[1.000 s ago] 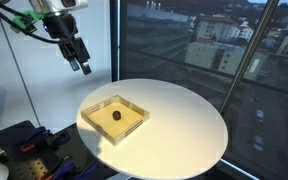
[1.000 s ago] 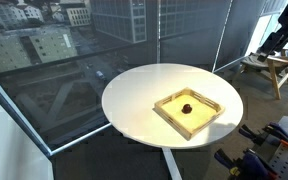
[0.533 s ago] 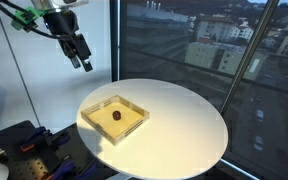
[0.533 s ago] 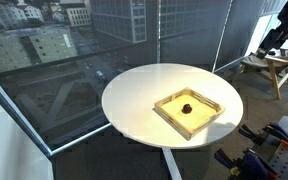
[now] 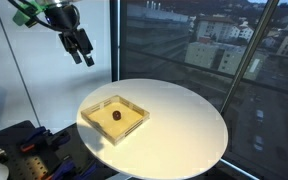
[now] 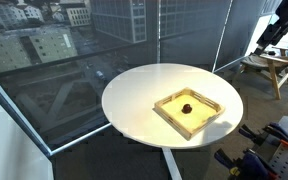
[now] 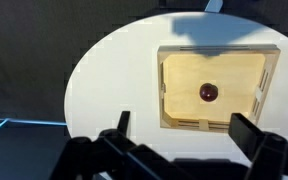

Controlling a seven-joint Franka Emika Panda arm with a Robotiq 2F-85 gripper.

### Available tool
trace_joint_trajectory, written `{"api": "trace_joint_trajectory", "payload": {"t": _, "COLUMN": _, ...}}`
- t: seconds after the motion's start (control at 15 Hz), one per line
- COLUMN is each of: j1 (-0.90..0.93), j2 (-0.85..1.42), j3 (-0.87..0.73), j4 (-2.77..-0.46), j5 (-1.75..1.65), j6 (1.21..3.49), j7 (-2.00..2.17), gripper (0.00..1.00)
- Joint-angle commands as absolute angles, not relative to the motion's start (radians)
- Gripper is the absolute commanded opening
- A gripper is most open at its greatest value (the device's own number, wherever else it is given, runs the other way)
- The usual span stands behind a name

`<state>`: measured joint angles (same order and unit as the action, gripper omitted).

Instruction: Remove the plum from the wooden tray and place it on the table

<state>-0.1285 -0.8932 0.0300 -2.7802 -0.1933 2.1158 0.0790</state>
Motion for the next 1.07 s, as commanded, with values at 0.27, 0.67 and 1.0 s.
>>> {"api": "trace_joint_trajectory", "payload": {"t": 0.27, "j1": -0.091, "j2": -0.827, "j3": 0.034, "j4": -2.703, "j5": -0.17, "j6": 2.079, "j7": 0.087, "gripper": 1.0}}
{"api": "trace_joint_trajectory", "payload": {"t": 0.67, "j1": -0.091, "j2": -0.778, "j3": 0.031, "j4": -2.632, "j5": -0.17, "j6": 2.058, "j7": 0.088, "gripper": 1.0}}
{"api": "trace_joint_trajectory", "payload": {"t": 1.0, "j1": -0.077, "j2": -0.719, "j3": 0.018, "j4": -2.552, "j5": -0.144, "j6": 2.008, "j7": 0.077, "gripper": 1.0}}
